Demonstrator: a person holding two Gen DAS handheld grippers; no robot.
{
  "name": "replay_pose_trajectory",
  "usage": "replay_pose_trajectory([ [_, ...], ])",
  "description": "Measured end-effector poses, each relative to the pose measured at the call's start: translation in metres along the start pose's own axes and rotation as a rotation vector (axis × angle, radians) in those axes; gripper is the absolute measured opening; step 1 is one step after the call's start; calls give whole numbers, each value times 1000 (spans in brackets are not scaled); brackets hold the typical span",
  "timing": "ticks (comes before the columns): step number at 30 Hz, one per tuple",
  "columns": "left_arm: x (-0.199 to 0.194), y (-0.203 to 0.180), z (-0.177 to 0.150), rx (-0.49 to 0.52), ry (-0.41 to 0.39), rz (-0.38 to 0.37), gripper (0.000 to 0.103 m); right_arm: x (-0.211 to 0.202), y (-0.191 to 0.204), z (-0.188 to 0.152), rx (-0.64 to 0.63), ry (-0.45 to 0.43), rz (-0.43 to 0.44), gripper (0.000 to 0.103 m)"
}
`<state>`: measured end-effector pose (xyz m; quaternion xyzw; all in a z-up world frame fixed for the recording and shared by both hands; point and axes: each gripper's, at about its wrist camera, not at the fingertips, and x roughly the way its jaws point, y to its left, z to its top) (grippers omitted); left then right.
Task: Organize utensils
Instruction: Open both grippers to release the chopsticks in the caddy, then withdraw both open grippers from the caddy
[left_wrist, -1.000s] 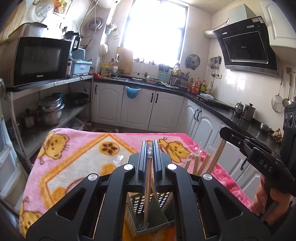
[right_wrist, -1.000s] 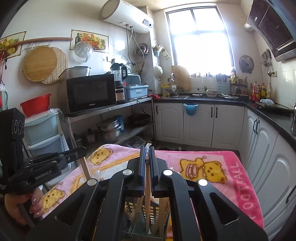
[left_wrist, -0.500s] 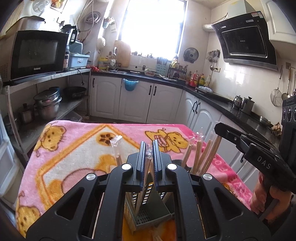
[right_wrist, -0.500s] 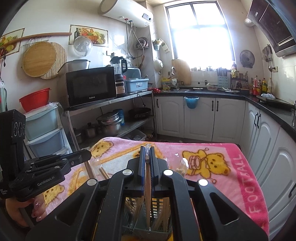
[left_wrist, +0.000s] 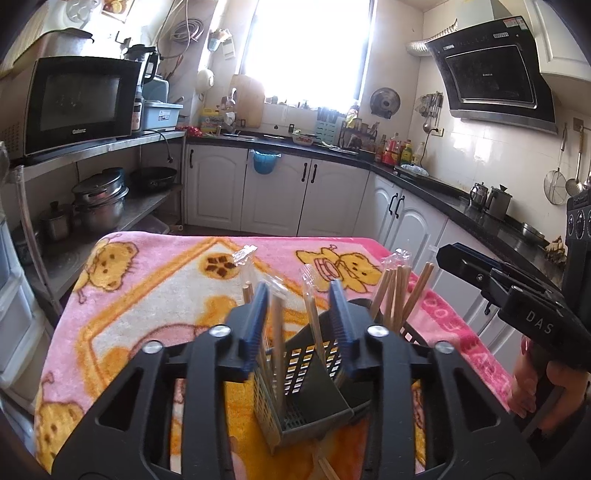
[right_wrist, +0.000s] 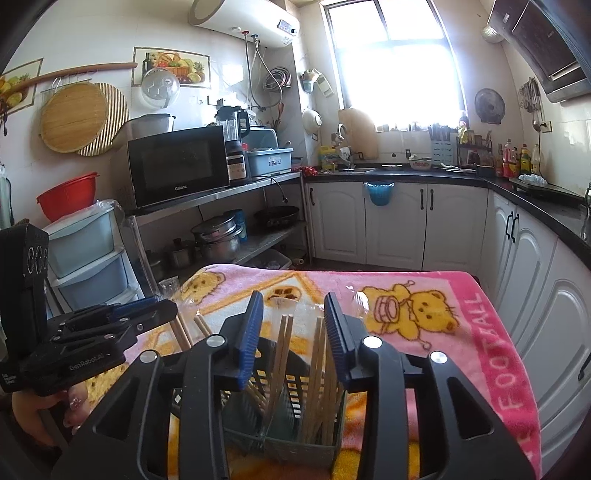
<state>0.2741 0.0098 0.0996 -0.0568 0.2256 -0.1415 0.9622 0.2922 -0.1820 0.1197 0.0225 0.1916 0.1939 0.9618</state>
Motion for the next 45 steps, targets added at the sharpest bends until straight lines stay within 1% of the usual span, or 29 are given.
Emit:
replay_pose_trajectory([
  [1, -1, 0, -1, -3, -3, 0, 39, -2, -1, -1, 2, 0, 1, 41],
  [6, -6, 4, -2, -18, -9, 3, 49, -7, -1, -5, -13, 3, -9, 48],
  [10, -11, 6, -2, -31, -17, 9, 65, -14, -3, -7, -12, -2, -15, 54],
  [11, -13, 6, -2, -34, -21, 10, 67, -15, -3, -8, -13, -3, -17, 55],
  [16, -24, 9, -1, -51, -41, 15, 89, -25, -5, -12, -17, -3, -27, 58],
  [18, -29, 8, -1, -49, -48, 19, 93, -28, -5, -13, -18, -2, -30, 59],
  [22, -37, 7, -3, -49, -52, 16, 93, -37, -5, -15, -20, -8, -36, 61],
  [34, -53, 0, -13, -55, -64, 8, 93, -60, -4, -22, -32, -23, -40, 64],
  [45, -59, -3, -30, -65, -50, 8, 93, -73, -1, -40, -37, -3, -41, 65],
])
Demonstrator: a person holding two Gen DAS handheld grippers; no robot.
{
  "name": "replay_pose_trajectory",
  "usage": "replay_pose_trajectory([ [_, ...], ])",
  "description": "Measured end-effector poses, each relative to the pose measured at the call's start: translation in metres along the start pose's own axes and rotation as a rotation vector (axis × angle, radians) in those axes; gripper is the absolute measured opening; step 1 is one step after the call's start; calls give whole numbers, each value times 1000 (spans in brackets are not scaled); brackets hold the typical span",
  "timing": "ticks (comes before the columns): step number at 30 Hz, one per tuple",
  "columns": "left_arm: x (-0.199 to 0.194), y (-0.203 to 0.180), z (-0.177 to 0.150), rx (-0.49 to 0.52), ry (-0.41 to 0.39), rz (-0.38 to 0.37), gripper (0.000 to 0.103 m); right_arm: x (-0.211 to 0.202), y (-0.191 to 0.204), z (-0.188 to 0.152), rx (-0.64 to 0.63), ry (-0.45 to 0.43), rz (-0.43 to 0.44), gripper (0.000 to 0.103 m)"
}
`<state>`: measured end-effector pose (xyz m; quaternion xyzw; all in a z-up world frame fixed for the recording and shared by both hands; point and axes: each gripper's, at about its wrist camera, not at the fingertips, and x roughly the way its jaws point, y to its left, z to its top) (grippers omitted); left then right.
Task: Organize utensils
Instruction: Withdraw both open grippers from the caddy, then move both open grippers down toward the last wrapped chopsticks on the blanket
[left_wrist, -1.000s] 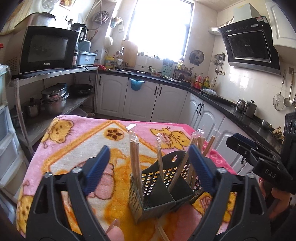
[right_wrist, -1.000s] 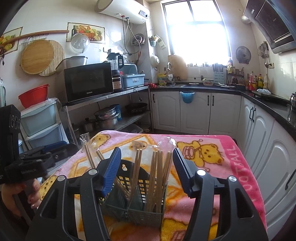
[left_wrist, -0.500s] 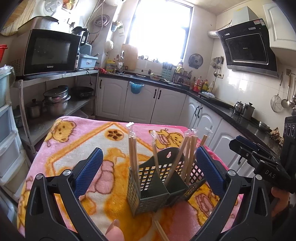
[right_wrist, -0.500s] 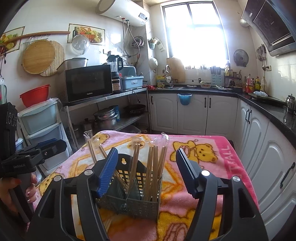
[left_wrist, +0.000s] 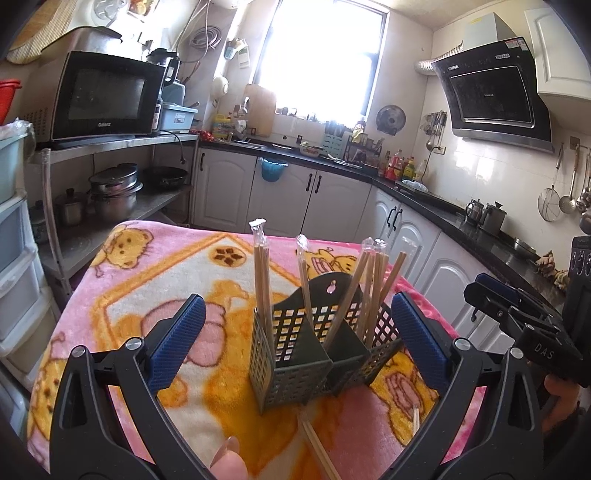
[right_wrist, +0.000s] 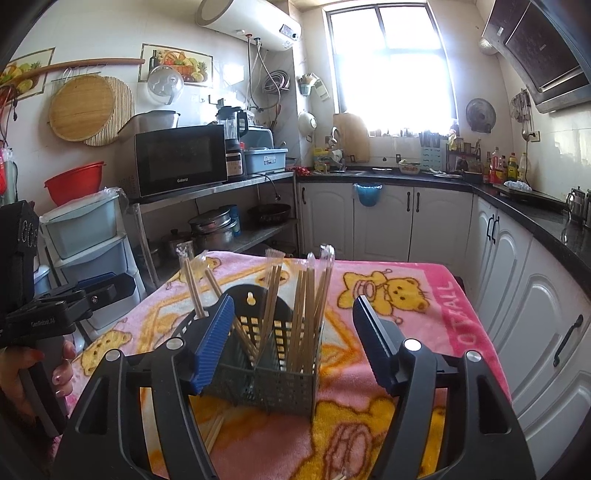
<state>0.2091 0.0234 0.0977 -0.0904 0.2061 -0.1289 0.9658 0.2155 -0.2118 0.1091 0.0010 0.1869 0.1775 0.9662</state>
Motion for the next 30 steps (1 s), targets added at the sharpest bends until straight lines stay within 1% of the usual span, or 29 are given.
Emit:
replay_pose_trajectory([
  [7, -4, -2, -10, -3, 6, 1, 93, -8, 5, -12, -13, 17, -5, 65],
  [21, -8, -2, -31, -8, 43, 0, 93, -20, 11, -38, -28, 63, -3, 67],
  [30, -4, -6, -49, -3, 84, -1, 93, -20, 9, -54, -22, 107, -8, 67],
])
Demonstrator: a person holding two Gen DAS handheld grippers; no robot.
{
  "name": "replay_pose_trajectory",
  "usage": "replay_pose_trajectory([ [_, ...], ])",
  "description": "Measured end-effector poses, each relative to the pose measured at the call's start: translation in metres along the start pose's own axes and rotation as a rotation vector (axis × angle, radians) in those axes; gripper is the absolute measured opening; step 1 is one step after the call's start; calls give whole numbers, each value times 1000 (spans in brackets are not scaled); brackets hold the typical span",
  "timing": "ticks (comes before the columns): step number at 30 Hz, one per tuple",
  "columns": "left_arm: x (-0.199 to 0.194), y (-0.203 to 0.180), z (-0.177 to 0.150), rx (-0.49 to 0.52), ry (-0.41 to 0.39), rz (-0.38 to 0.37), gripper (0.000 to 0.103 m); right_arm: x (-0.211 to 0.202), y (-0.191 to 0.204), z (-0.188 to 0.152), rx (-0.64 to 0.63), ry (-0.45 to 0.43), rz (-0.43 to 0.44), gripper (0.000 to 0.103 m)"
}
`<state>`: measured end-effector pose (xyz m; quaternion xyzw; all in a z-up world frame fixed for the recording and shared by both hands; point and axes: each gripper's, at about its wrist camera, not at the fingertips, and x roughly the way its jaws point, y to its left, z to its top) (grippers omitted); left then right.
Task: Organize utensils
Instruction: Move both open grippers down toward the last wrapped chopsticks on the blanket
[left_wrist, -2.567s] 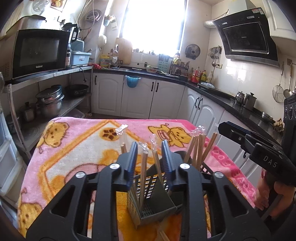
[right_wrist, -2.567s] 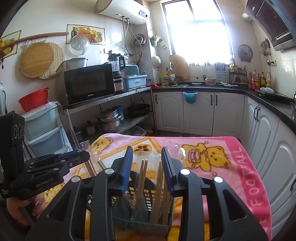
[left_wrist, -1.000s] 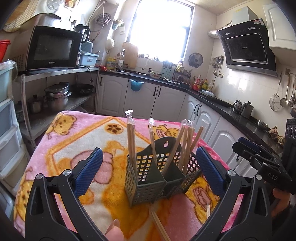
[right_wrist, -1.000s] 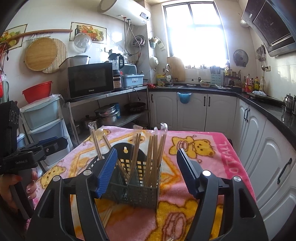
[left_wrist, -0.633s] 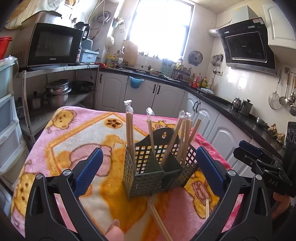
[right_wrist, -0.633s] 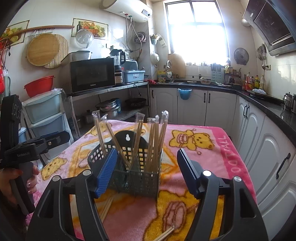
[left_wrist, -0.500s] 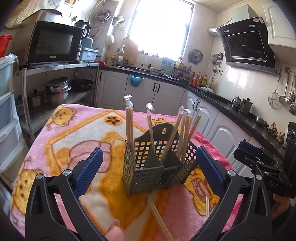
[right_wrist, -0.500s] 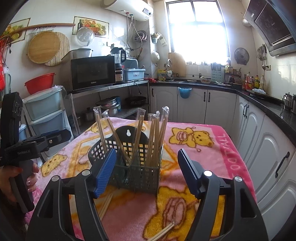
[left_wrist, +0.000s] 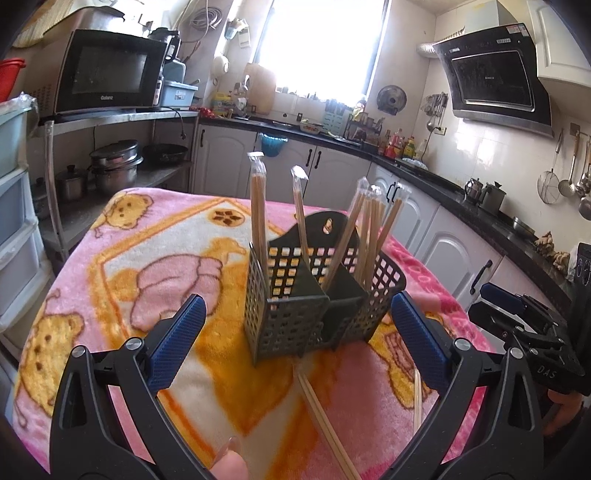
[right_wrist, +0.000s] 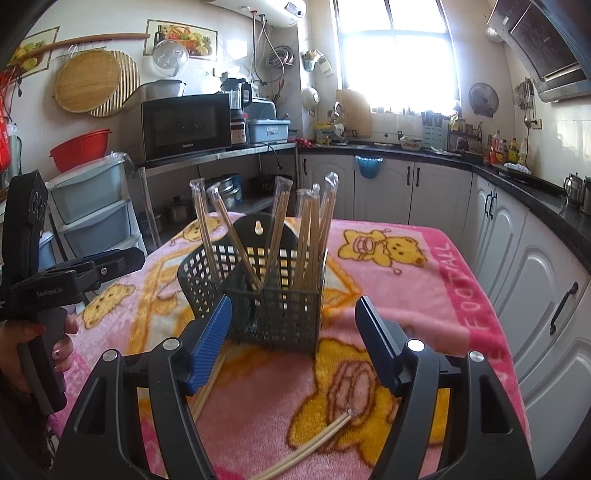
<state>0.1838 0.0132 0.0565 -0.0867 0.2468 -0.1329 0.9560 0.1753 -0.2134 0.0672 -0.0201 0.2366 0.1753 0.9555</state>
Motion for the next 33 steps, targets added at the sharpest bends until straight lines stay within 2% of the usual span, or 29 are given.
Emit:
replay_pose_trajectory([
  [18, 22, -15, -33, 23, 106, -13, 93, 10, -14, -41, 18, 119, -21, 67],
  [33, 55, -32, -64, 66, 233, -45, 93, 21, -34, -78, 79, 218, -41, 67],
])
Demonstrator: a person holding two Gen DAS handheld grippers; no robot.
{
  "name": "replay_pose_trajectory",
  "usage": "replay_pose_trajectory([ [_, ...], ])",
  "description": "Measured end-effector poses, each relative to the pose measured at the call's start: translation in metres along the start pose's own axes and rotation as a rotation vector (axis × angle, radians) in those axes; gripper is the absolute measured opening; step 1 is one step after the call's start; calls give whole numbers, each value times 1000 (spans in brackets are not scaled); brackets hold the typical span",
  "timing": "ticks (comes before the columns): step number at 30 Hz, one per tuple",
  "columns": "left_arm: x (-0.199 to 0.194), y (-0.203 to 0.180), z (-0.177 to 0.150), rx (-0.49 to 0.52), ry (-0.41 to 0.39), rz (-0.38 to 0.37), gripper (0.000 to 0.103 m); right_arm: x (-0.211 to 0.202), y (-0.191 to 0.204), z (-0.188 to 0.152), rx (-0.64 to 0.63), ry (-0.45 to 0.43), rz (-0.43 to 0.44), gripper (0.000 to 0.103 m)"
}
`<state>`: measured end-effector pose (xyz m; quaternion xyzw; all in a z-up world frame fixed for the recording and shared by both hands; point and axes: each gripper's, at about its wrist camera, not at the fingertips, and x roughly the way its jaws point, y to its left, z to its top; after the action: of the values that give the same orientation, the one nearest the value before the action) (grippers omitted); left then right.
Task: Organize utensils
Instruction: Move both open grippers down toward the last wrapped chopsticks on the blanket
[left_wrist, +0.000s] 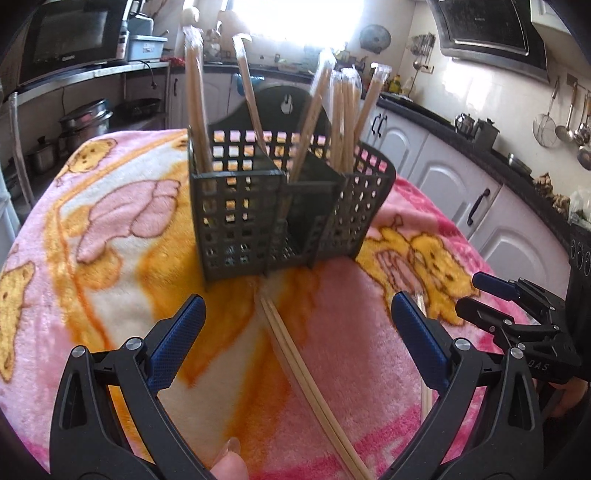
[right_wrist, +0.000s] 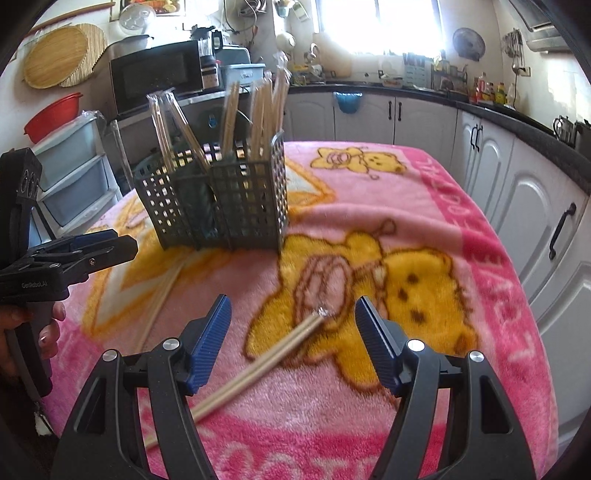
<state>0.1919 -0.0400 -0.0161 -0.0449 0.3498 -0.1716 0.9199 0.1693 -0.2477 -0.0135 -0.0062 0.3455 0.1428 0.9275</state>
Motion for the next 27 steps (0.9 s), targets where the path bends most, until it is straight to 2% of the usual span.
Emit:
replay_pose_trajectory([
  [14, 45, 3, -2, -11, 110, -22, 93, 23, -14, -9, 53, 71, 13, 67],
  [18, 57, 7, 2, -32, 130, -6, 85, 35, -20, -7, 88, 104, 45, 66],
  [27, 77, 22, 5, -120, 170, 54, 63, 68, -30, 4, 169, 193, 65, 45],
])
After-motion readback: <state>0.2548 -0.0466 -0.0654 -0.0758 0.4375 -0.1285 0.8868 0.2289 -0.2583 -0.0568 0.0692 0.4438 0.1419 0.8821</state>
